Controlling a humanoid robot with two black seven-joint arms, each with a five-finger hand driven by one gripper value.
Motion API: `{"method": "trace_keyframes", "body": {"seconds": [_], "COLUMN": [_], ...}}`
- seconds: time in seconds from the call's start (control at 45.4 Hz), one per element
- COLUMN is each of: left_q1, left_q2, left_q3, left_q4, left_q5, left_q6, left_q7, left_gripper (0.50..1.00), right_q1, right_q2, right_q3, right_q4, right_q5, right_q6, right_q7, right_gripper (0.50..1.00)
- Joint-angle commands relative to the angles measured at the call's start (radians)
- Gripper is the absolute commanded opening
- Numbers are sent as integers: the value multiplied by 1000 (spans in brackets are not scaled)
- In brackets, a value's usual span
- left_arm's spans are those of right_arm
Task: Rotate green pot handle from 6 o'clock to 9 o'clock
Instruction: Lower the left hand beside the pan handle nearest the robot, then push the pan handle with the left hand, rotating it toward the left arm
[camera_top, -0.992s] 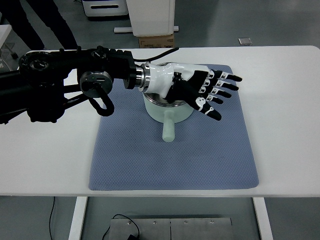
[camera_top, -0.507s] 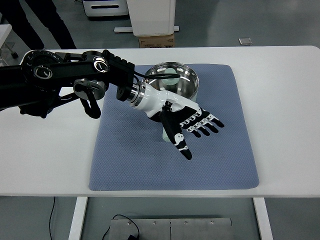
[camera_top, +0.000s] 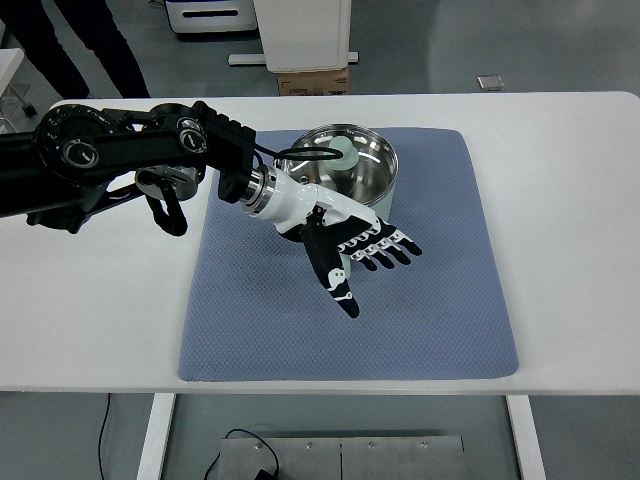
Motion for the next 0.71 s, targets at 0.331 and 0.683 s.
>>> {"method": "trace_keyframes", "body": {"seconds": [0.331, 0.683], "left_q1": [-1, -10], "left_q2": [14, 47], "left_q3": [26, 27], "left_q4": [-1, -2], "left_q5": [89, 98], "left_q6": [-9, -13], "left_q7": [-3, 8], "left_gripper": [1000, 1000], "right_q1": [0, 0], "right_q2": [0, 0], "right_q3": [1, 1], "right_q4": [1, 0], "right_q5": [0, 0], "right_q6": [0, 0], "right_q7": [0, 0], "right_gripper": [1000, 1000]}}
